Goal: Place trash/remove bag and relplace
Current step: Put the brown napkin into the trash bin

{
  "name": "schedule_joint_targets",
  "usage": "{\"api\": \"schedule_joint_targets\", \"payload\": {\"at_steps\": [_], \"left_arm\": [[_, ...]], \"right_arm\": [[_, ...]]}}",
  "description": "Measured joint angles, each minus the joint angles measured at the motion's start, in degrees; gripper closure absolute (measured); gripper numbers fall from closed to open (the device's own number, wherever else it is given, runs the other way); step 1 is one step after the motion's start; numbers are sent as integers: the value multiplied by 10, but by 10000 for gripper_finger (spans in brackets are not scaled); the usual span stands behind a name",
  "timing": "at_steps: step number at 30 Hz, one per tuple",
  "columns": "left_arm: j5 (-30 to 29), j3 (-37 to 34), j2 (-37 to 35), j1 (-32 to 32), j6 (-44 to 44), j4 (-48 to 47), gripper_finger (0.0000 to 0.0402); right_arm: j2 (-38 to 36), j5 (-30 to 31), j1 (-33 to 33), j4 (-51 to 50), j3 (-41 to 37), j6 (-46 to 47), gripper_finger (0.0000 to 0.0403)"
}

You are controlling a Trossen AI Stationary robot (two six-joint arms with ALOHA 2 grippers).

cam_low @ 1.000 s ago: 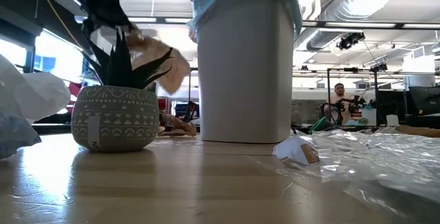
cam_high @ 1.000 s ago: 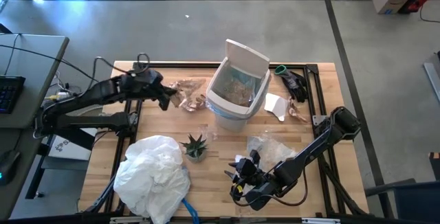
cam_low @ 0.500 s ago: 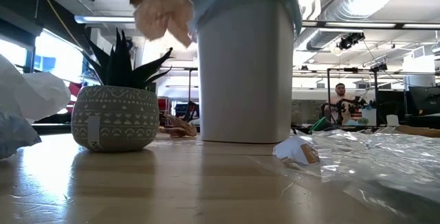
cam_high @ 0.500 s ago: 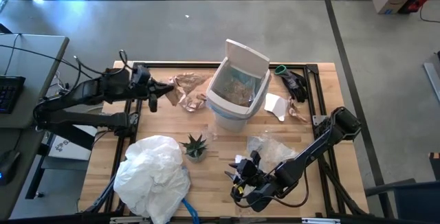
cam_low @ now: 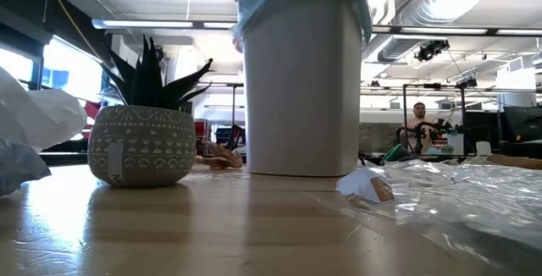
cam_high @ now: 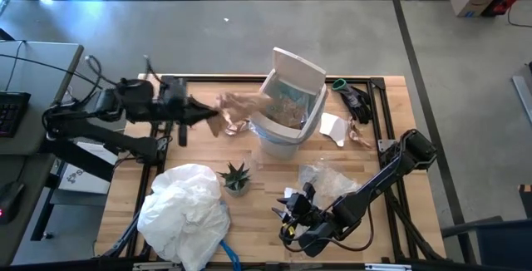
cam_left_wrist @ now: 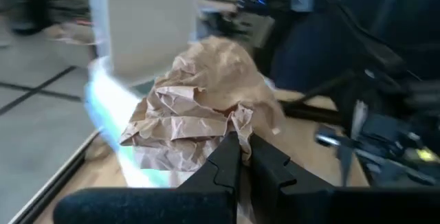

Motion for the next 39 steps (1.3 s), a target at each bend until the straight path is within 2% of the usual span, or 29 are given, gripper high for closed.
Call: {"api": "schedule_joint_targets", "payload": {"at_steps": [9, 16, 20, 28, 39], "left_arm": [[-109, 205, 222, -19, 85, -146, 401], [-115, 360, 326, -8, 146, -171, 401], [-95, 427, 369, 15, 158, -205, 401], [-71, 488, 434, 75, 153, -294, 401], [-49, 490, 457, 97, 168, -278, 401]], "right_arm": [[0, 10, 3, 10, 0, 0, 275], [15, 23, 12, 43, 0, -15, 275], [33, 14, 12, 65, 0, -15, 275], [54, 5, 15, 95, 0, -27, 275], [54, 9, 15, 107, 0, -51, 275]]}}
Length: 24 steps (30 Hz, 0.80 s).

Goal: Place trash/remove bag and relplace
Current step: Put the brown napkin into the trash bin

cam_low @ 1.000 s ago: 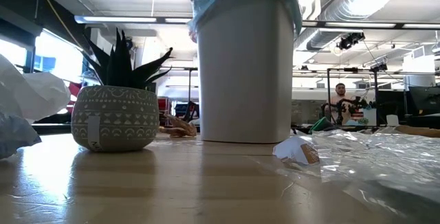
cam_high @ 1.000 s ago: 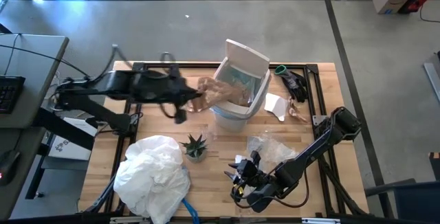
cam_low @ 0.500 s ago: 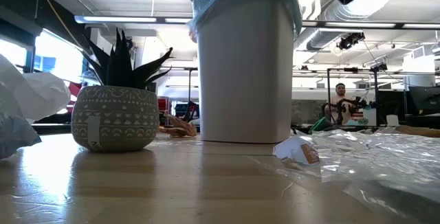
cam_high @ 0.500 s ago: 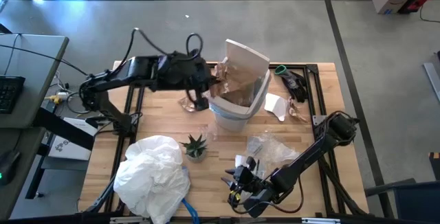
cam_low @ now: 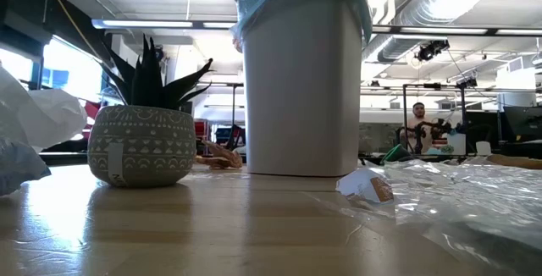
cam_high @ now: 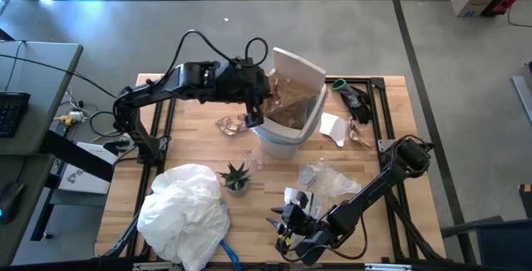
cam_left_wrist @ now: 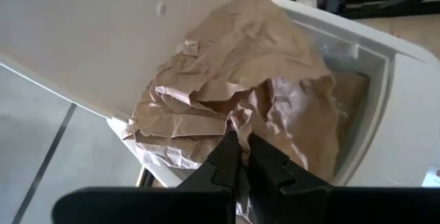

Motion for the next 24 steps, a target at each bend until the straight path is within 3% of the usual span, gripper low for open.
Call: {"api": "schedule_joint_targets", "payload": {"at_steps": [10, 24], "left_arm": [[33, 0, 17, 16, 5, 16, 401], [59, 0, 52, 38, -29, -30, 401]], "right_arm": [[0, 3, 0, 21, 0, -20, 275], [0, 12, 5, 31, 0, -20, 275]]}}
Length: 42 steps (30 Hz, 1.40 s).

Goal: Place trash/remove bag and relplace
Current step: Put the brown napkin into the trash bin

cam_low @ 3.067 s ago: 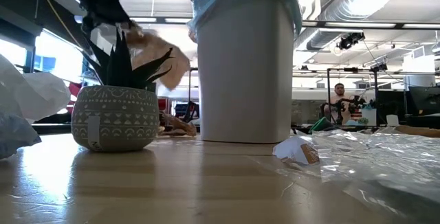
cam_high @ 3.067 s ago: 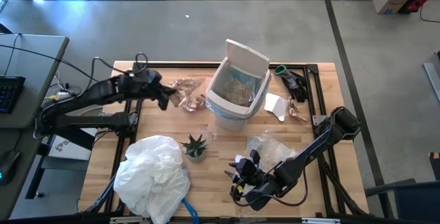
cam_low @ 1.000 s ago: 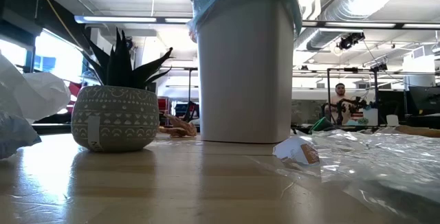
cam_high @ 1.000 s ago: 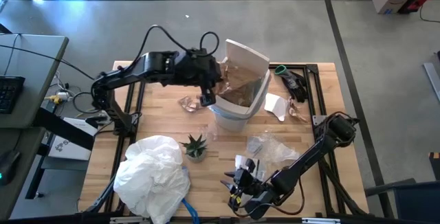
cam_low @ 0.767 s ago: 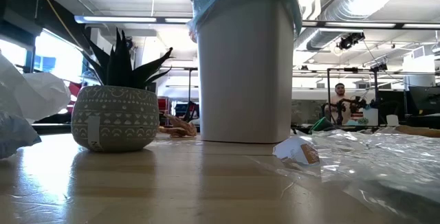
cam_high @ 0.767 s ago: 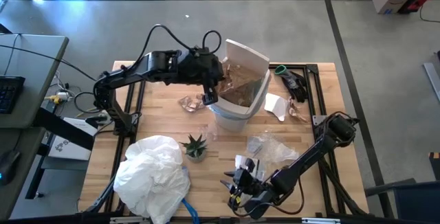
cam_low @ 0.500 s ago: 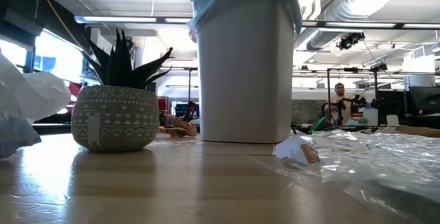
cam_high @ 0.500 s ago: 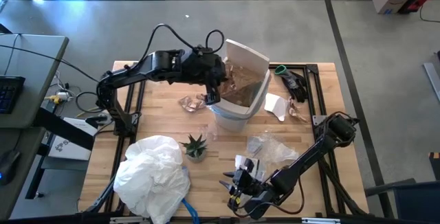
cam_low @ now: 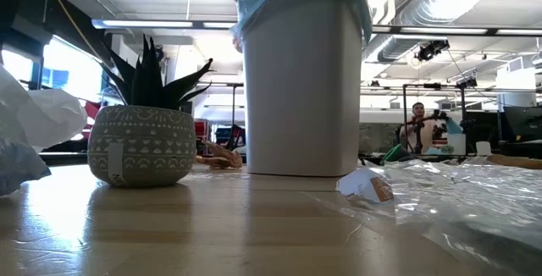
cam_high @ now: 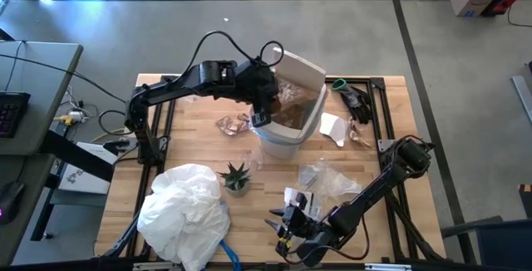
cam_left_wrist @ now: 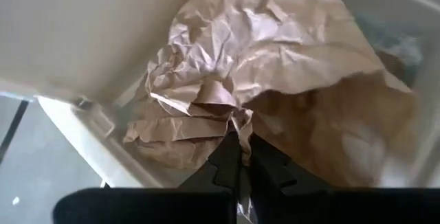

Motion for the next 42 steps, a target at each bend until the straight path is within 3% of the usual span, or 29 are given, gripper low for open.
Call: {"api": "schedule_joint_targets", "payload": {"at_steps": [6, 18, 23, 32, 35, 38, 42], "left_arm": [[-4, 0, -3, 7, -13, -6, 384], [-7, 0, -28, -3, -12, 12, 296], [-15, 0, -50, -8, -13, 19, 278], [-14, 0, -61, -28, -15, 60, 277], [28, 0, -61, -35, -2, 88, 280], [23, 0, -59, -48, 26, 118, 299], [1, 0, -55, -57, 68, 156, 352]], "right_arm": [[0, 2, 0, 3, 0, -2, 275], [0, 2, 0, 3, 0, -3, 275], [0, 2, 0, 3, 0, -4, 275], [0, 2, 0, 3, 0, -10, 275], [0, 2, 0, 3, 0, -5, 275], [0, 2, 0, 3, 0, -6, 275], [0, 2, 0, 3, 0, -4, 275]]}}
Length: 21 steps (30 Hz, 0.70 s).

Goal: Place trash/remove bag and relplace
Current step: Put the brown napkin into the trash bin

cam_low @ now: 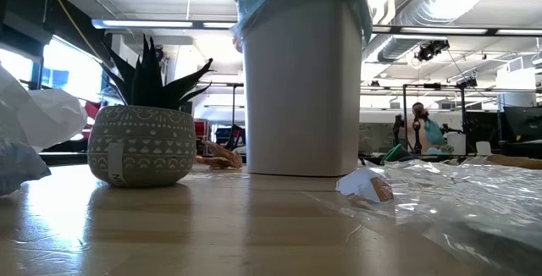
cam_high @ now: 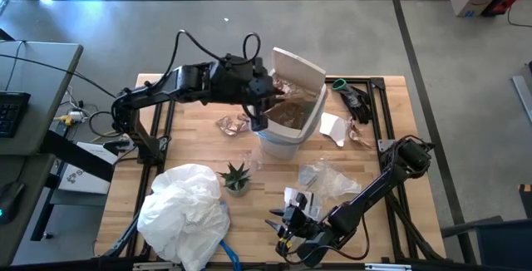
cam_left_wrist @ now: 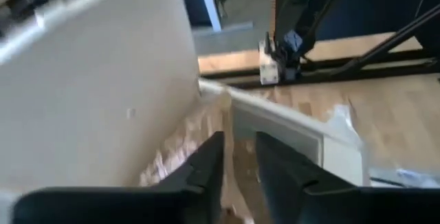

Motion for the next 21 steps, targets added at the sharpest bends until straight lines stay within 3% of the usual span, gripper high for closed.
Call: {"api": "schedule_joint_targets", "payload": {"at_steps": [4, 21], "left_arm": [[-6, 0, 11, 14, 14, -3, 395], [65, 0, 105, 88, -36, -99, 401]], "right_arm": [[0, 0, 0, 0, 0, -1, 275], [0, 0, 0, -1, 0, 0, 275]]}}
